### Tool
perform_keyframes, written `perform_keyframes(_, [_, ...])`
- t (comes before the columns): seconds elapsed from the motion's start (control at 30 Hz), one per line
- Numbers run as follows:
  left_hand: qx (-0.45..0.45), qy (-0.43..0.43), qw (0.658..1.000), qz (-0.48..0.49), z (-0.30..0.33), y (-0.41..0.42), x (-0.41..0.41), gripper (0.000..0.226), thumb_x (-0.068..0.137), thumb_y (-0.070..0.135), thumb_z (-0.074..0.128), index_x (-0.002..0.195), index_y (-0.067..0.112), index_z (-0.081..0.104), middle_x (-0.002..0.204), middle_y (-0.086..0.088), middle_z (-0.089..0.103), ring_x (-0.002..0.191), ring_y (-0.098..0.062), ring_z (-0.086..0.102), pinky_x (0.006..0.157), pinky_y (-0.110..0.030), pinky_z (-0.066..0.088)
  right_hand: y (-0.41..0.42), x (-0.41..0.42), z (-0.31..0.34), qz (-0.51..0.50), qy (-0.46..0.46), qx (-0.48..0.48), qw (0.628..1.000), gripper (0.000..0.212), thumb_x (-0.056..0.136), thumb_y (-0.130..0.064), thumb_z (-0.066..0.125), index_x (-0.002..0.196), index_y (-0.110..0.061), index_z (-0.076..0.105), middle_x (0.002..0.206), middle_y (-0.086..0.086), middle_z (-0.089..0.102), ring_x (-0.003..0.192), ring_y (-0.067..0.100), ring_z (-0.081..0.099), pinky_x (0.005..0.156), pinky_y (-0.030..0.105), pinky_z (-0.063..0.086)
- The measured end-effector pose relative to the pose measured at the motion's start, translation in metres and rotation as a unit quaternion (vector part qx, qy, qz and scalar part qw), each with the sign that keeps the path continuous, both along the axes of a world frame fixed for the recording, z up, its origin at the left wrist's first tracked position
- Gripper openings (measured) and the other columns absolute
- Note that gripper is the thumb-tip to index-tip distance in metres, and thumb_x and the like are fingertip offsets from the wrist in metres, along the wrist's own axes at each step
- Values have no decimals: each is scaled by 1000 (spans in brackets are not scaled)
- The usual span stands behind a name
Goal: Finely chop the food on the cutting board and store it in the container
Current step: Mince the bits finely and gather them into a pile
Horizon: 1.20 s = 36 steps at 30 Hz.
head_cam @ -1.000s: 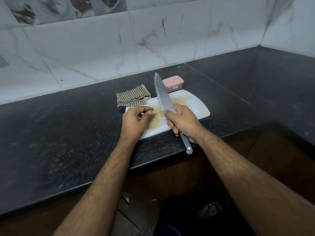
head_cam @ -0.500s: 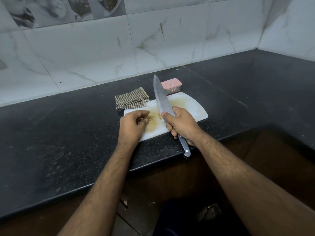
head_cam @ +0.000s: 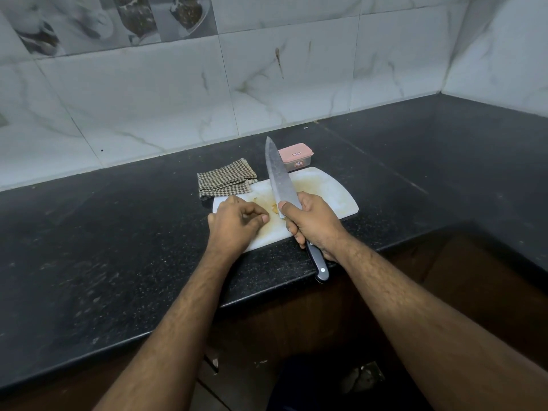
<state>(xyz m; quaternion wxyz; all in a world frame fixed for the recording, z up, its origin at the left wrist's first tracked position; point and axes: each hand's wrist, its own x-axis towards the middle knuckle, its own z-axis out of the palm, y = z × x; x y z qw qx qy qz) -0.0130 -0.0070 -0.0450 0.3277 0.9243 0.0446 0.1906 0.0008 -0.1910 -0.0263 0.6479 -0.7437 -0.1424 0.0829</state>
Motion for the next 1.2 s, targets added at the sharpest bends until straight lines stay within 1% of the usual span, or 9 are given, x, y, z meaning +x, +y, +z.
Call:
perform_keyframes(0.13, [102,16,994,-24,10,1,13,7,93,40,72,89,35,72,98,11,53,104,-12,48,88,-39,24,0,-2,3,9,7,-3,1000,16,101,-29,55,102,-14,60,58,2,56,38,13,42,40,24,37])
perform_keyframes(0.27, [168,4,986,-24,22,9,28,7,97,37,67,96,32,71,104,8,53,108,-13,44,90,-38,23,0,-2,3,6,17,2,1000,15,101,-29,55,100,-14,59,58,2,55,38,12,41,40,25,37])
perform_keyframes(0.47, [4,-57,998,-10,6,22,38,20,105,29,56,107,19,73,103,3,66,99,-17,60,96,-49,49,-2,-2,3,1,17,11,1000,18,101,-31,56,98,-13,60,58,2,56,39,13,41,41,26,39])
perform_keyframes(0.6, [-49,-25,998,-29,5,20,32,34,108,31,48,136,18,63,118,1,74,101,-18,70,97,-40,55,-4,-1,3,3,18,26,999,16,101,-31,56,93,-17,59,58,2,55,38,12,41,40,25,38])
perform_keyframes(0.7, [-64,7,997,-37,4,20,34,34,103,14,54,136,15,63,121,4,73,110,-7,67,104,-28,51,-3,1,2,8,21,31,999,16,101,-31,56,95,-18,60,57,2,54,38,13,40,41,25,39])
perform_keyframes(0.77, [-77,15,996,-47,5,18,32,40,98,-1,49,133,11,64,115,4,74,104,2,66,91,-6,47,-4,2,2,12,20,35,999,16,102,-31,56,97,-17,61,57,3,53,37,13,40,41,25,38])
perform_keyframes(0.83, [-83,16,994,-68,6,17,30,48,93,-11,44,132,9,63,113,3,74,104,5,64,85,2,42,-4,3,1,15,22,43,999,16,102,-31,56,98,-16,61,57,3,53,37,13,39,40,25,37])
perform_keyframes(1.0, [-90,-28,994,-57,8,24,33,58,87,-19,43,130,13,66,116,4,71,105,-6,68,93,-24,57,-3,4,0,16,25,46,999,17,102,-31,56,101,-15,62,57,4,52,37,14,38,39,25,37])
perform_keyframes(1.2, [33,-14,998,-44,0,35,41,25,95,11,70,119,18,75,120,6,62,112,-14,58,103,-34,48,-3,3,0,11,24,43,999,19,102,-31,56,101,-13,61,56,3,52,36,13,39,40,24,37])
